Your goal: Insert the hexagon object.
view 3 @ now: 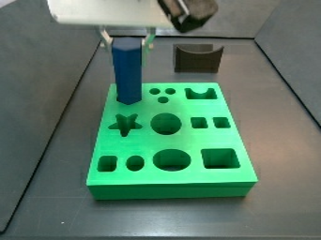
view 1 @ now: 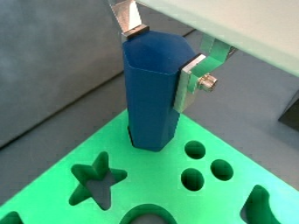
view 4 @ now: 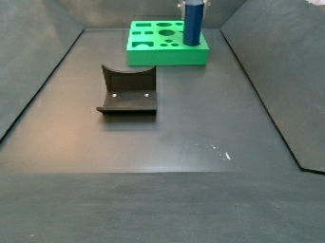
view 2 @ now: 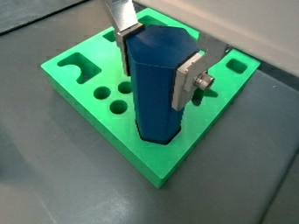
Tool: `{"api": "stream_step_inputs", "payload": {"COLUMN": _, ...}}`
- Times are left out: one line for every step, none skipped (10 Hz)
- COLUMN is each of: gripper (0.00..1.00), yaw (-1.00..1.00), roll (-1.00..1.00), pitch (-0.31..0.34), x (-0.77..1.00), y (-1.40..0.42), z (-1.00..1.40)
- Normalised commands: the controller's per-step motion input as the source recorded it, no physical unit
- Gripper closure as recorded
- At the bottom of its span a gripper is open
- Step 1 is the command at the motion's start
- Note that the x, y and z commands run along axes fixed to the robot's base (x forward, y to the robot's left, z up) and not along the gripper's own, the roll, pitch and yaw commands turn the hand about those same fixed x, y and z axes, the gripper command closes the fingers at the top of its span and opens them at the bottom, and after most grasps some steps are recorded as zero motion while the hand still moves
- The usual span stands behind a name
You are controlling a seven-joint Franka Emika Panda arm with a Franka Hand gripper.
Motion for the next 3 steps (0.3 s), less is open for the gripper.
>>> {"api": "stream_step_inputs", "payload": {"gripper": 1.0, "yaw": 0.0, "roll": 0.16, "pitch": -0.123, "x": 0.07, "y": -0.11, "z": -0.39}}
{"api": "stream_step_inputs", "payload": {"gripper": 1.0, "yaw": 0.0, "roll": 0.0, "pitch": -0.153, "x": -0.01, "y": 0.0, "z": -0.17}}
{"api": "stream_step_inputs", "payload": {"gripper": 1.0, "yaw": 0.0, "roll": 0.01, "pitch": 0.0, "x": 0.0, "y": 0.0, "z": 0.0}}
